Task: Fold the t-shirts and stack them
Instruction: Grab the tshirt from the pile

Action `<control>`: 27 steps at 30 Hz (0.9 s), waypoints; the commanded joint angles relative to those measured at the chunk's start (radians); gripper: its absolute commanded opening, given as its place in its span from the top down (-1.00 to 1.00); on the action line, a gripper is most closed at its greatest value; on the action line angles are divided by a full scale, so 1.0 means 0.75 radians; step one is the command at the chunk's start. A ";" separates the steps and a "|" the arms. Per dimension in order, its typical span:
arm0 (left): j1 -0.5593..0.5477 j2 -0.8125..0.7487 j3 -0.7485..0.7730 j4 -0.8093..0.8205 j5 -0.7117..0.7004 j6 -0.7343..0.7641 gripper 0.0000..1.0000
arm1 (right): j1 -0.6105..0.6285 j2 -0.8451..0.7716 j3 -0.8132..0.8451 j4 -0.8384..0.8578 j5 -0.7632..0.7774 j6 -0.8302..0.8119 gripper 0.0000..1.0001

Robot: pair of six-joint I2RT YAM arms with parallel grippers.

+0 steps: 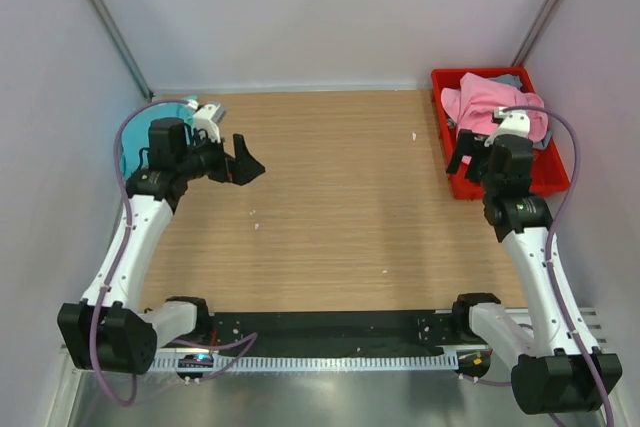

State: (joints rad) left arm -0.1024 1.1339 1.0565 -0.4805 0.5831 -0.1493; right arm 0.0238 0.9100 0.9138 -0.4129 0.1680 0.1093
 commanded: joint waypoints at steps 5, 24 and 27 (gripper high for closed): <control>0.046 0.173 0.146 -0.083 0.286 -0.046 -0.99 | -0.005 0.112 0.123 0.189 0.285 -0.203 -0.97; 0.216 0.141 0.172 0.019 0.489 -0.263 -0.75 | -0.202 1.335 1.049 0.322 0.206 -0.244 -0.71; 0.216 0.110 0.160 0.023 0.452 -0.228 -0.80 | -0.208 1.443 1.150 0.350 0.205 -0.266 -0.70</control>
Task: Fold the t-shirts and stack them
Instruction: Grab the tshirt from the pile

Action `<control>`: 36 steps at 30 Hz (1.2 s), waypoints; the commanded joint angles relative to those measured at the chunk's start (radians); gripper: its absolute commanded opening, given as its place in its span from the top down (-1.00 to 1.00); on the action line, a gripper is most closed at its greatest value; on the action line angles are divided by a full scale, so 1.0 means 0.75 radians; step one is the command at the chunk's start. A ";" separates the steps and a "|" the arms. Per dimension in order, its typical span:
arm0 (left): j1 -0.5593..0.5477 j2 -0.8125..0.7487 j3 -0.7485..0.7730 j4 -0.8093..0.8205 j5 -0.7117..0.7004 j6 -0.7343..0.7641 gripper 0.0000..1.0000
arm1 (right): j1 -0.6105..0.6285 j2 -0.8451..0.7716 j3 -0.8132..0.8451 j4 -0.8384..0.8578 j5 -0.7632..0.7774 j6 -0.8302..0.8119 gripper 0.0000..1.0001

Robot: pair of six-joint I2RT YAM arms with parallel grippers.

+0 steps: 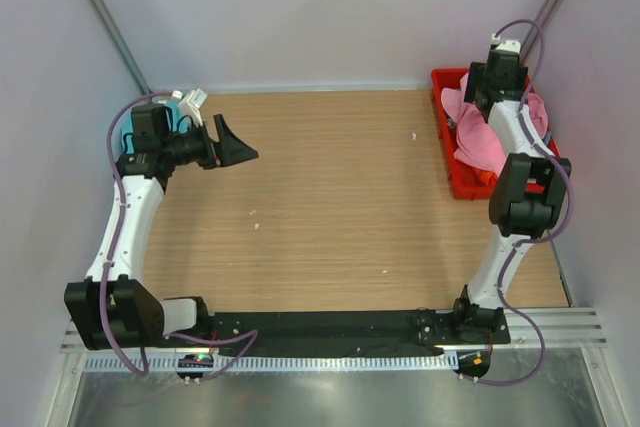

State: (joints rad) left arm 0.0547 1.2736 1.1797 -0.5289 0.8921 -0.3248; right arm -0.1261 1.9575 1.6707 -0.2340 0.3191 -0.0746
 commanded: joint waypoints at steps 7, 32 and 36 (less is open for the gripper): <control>0.025 -0.078 0.014 0.059 0.042 0.016 -0.83 | -0.012 0.288 0.423 -0.007 0.016 -0.005 -0.61; 0.121 -0.197 -0.029 0.047 -0.080 0.024 -0.87 | -0.077 0.119 0.303 -0.169 -0.284 0.108 0.98; 0.121 -0.229 -0.033 0.000 -0.248 0.122 -0.83 | -0.069 -0.139 0.253 -0.158 -0.390 0.030 0.98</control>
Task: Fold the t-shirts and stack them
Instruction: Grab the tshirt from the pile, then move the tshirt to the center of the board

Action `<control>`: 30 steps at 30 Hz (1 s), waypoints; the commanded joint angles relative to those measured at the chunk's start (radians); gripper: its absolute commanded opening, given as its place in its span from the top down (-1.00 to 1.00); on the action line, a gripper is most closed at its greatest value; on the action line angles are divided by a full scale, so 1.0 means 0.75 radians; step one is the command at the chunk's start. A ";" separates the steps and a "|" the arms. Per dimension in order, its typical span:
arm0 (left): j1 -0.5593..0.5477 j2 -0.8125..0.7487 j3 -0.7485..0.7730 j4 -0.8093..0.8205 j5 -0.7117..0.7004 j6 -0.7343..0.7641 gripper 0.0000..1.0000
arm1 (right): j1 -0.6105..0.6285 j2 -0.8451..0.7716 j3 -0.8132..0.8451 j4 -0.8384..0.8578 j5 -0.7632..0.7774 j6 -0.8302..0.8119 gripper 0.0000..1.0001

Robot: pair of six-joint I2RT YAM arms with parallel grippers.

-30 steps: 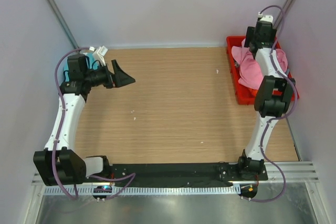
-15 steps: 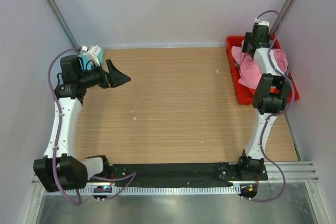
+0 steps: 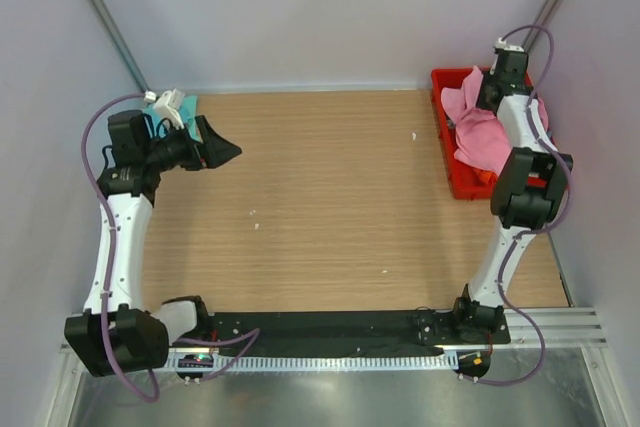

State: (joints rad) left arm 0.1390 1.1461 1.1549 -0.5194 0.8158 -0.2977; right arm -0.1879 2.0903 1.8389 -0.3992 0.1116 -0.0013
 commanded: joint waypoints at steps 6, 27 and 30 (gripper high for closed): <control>-0.123 0.079 0.178 -0.278 -0.775 0.260 -0.99 | 0.052 -0.782 -0.050 -0.020 -0.487 -0.200 0.98; -0.194 0.161 0.017 0.052 -0.009 -0.023 -0.99 | 0.097 -1.190 -0.189 0.083 -1.471 0.246 0.25; -0.155 0.179 -0.101 0.260 0.245 -0.201 -0.99 | 0.097 -1.202 -0.477 0.001 -1.244 0.009 -0.13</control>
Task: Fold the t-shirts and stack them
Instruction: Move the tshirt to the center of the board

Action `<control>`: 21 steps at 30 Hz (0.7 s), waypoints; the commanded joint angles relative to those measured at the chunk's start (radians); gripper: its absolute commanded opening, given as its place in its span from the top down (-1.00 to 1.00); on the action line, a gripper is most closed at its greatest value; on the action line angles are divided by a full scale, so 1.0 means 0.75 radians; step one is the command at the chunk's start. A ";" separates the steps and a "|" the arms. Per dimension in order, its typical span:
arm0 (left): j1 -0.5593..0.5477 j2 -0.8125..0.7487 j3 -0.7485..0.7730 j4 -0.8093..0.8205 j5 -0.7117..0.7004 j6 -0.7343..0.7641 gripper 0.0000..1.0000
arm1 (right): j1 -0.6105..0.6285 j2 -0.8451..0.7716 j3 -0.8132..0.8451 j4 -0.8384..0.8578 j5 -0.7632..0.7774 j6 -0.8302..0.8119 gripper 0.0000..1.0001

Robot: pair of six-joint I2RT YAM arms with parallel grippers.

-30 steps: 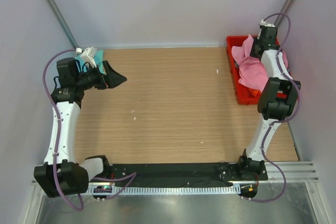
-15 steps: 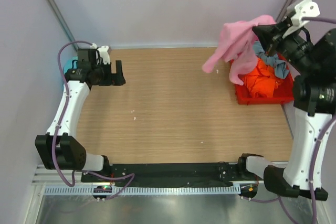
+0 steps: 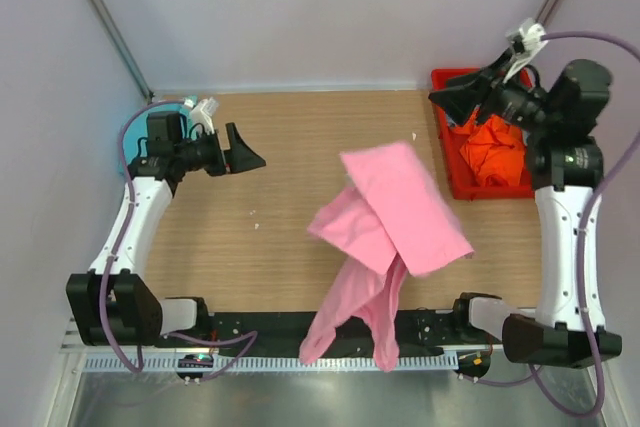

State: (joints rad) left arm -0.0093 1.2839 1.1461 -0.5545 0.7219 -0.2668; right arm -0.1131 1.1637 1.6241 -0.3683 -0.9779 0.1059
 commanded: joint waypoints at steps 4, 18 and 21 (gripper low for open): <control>0.072 0.159 -0.229 0.614 0.614 -0.552 -0.99 | -0.003 0.034 -0.433 -0.133 0.445 -0.366 -0.18; -0.118 0.448 0.038 -0.162 0.348 0.037 -0.67 | 0.120 0.160 -0.537 -0.738 0.134 -0.796 -0.40; -0.178 0.509 0.051 -0.236 0.365 0.077 -0.63 | 0.122 0.195 -0.548 -0.734 0.105 -0.796 -0.40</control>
State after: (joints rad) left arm -0.1154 1.6302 1.1587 -0.5697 1.0351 -0.3267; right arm -0.0216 1.2961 1.2095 -0.8539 -0.8619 -0.4229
